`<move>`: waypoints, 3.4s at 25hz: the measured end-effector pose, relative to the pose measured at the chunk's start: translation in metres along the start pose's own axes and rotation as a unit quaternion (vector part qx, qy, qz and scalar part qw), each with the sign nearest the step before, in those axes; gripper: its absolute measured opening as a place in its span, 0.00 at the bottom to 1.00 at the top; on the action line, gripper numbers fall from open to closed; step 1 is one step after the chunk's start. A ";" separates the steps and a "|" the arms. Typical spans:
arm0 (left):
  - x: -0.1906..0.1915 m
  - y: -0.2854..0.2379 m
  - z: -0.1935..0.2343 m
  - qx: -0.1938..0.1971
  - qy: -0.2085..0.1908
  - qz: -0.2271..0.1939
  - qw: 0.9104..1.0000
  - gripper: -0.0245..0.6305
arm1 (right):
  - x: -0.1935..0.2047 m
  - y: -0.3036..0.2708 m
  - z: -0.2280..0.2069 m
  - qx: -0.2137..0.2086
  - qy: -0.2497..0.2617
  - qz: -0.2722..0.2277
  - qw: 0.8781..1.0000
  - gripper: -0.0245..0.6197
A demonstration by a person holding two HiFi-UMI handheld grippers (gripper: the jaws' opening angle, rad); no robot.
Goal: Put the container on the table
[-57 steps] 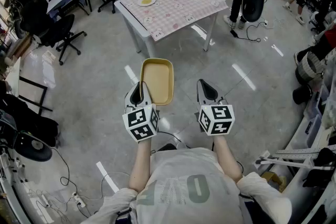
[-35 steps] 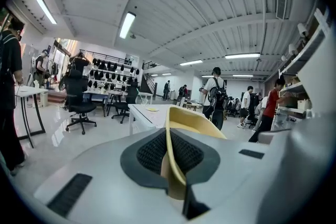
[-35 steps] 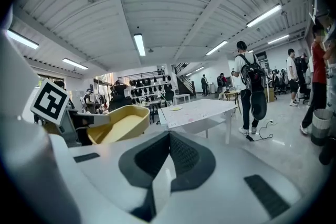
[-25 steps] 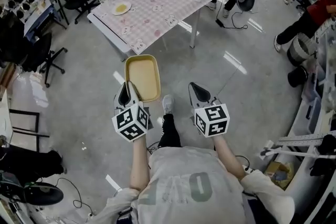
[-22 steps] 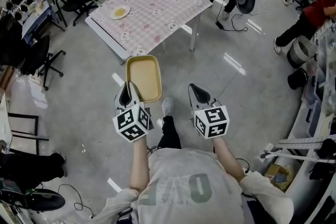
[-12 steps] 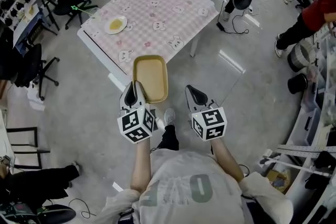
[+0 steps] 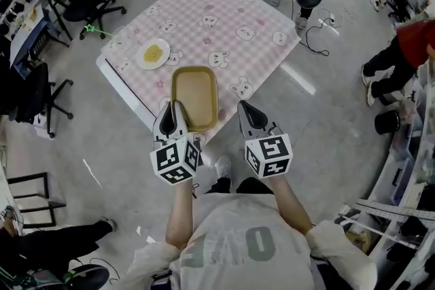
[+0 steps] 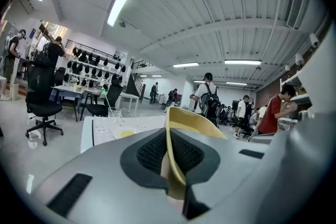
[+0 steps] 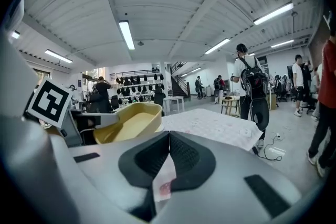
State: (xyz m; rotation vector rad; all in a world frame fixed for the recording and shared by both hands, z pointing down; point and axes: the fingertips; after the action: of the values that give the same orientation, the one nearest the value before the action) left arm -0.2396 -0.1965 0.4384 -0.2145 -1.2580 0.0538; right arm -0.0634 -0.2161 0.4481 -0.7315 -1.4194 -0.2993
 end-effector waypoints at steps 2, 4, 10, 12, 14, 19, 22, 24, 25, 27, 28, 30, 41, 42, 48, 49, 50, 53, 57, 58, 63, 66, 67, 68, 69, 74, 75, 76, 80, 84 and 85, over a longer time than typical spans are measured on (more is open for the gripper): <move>-0.001 -0.011 0.005 -0.005 0.002 0.003 1.000 0.10 | -0.004 -0.014 -0.001 -0.003 -0.004 -0.002 1.000 0.08; -0.001 -0.018 0.008 -0.011 0.002 0.007 1.000 0.10 | -0.005 -0.025 -0.001 -0.010 -0.002 0.000 1.000 0.08; 0.000 -0.026 0.007 -0.032 -0.002 0.008 0.999 0.10 | -0.005 -0.044 -0.011 -0.030 0.001 0.004 1.000 0.08; -0.003 -0.026 0.008 -0.040 -0.003 0.003 0.999 0.10 | -0.007 -0.051 -0.011 -0.039 0.004 -0.001 0.999 0.08; -0.006 -0.028 0.010 -0.049 -0.005 -0.003 0.999 0.10 | -0.010 -0.059 -0.011 -0.048 0.003 -0.006 0.999 0.08; -0.008 -0.021 0.002 -0.069 -0.001 -0.001 0.998 0.10 | -0.018 -0.053 -0.015 -0.070 0.008 0.001 0.997 0.08; -0.009 -0.023 -0.006 -0.075 0.000 -0.006 0.997 0.10 | -0.020 -0.051 -0.027 -0.072 0.006 -0.002 0.997 0.08; -0.005 -0.021 -0.009 -0.081 -0.003 -0.006 0.997 0.10 | -0.018 -0.049 -0.032 -0.072 0.007 -0.002 0.997 0.08; -0.003 -0.021 -0.008 -0.085 -0.003 -0.005 0.996 0.10 | -0.018 -0.049 -0.033 -0.073 0.009 -0.002 0.997 0.08; -0.001 -0.020 -0.006 -0.088 0.001 -0.004 0.996 0.10 | -0.019 -0.049 -0.034 -0.074 0.011 -0.005 0.997 0.08; -0.001 -0.020 -0.005 -0.089 0.003 -0.005 0.996 0.10 | -0.020 -0.049 -0.033 -0.074 0.011 -0.006 0.997 0.08; -0.001 -0.018 -0.004 -0.089 0.004 -0.008 0.996 0.09 | -0.020 -0.050 -0.033 -0.074 0.012 -0.005 0.997 0.08; 0.018 -0.018 0.000 -0.091 0.002 0.002 0.996 0.10 | -0.005 -0.049 -0.031 -0.080 0.010 0.004 0.997 0.08; 0.019 -0.018 0.003 -0.091 0.003 0.005 0.996 0.10 | -0.005 -0.050 -0.030 -0.080 0.009 0.006 0.997 0.08; 0.013 -0.022 0.017 -0.089 0.015 0.018 0.996 0.10 | -0.008 -0.054 -0.023 -0.070 0.007 0.023 0.997 0.08; 0.014 -0.022 0.017 -0.088 0.018 0.019 0.996 0.09 | -0.006 -0.052 -0.023 -0.068 0.007 0.026 0.997 0.08; 0.016 -0.022 0.017 -0.087 0.020 0.021 0.996 0.10 | -0.004 -0.051 -0.024 -0.066 0.007 0.029 0.997 0.08; 0.021 -0.027 0.019 -0.085 0.022 0.027 0.996 0.10 | 0.000 -0.050 -0.026 -0.062 0.007 0.035 0.997 0.08; 0.020 -0.034 0.020 -0.081 0.022 0.027 0.996 0.10 | 0.002 -0.049 -0.026 -0.062 -0.008 0.036 0.997 0.08; 0.019 -0.035 0.020 -0.078 0.021 0.026 0.996 0.10 | 0.003 -0.048 -0.026 -0.060 -0.010 0.036 0.997 0.08; 0.012 -0.053 0.014 -0.066 0.024 0.021 0.997 0.10 | 0.010 -0.039 -0.035 -0.049 -0.010 0.040 0.998 0.08; -0.002 -0.072 0.017 -0.060 0.009 0.017 0.998 0.10 | 0.012 -0.035 -0.038 -0.040 -0.012 0.043 0.998 0.08; -0.006 -0.080 0.019 -0.057 0.004 0.019 0.998 0.10 | 0.013 -0.034 -0.040 -0.037 -0.014 0.044 0.998 0.08; -0.010 -0.088 0.020 -0.054 0.001 0.021 0.998 0.10 | 0.014 -0.033 -0.041 -0.034 -0.015 0.045 0.998 0.08; -0.013 -0.095 0.021 -0.051 -0.001 0.023 0.998 0.10 | 0.015 -0.032 -0.044 -0.031 -0.017 0.046 0.998 0.08; -0.020 -0.141 0.024 -0.049 -0.015 0.039 0.998 0.10 | 0.020 -0.014 -0.055 -0.009 -0.024 0.052 0.998 0.08; -0.019 -0.153 0.026 -0.050 -0.017 0.044 0.998 0.10 | 0.022 -0.011 -0.057 -0.005 -0.026 0.053 0.998 0.08; -0.016 -0.165 0.028 -0.051 -0.019 0.050 0.997 0.10 | 0.025 -0.009 -0.060 0.000 -0.028 0.056 0.998 0.08; 0.002 -0.214 0.034 -0.057 -0.021 0.080 0.995 0.10 | 0.038 0.004 -0.072 0.023 -0.040 0.071 0.996 0.08; 0.034 -0.243 0.040 -0.068 -0.009 0.118 0.991 0.09 | 0.054 0.025 -0.079 0.042 -0.051 0.096 0.993 0.08; 0.038 -0.251 0.042 -0.071 -0.010 0.123 0.990 0.10 | 0.057 0.028 -0.081 0.046 -0.053 0.099 0.993 0.08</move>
State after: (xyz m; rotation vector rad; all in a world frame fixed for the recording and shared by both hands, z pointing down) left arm -0.2868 -0.4309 0.5343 -0.4937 -1.2513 0.1789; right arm 0.0255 -0.2321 0.4963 -0.8146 -1.4386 -0.0401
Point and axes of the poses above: the fingertips, and each gripper's own axes: y backward along the fingers, z to its left, x out of its underside, and after that the axes turned 6 degrees about y, right-handed
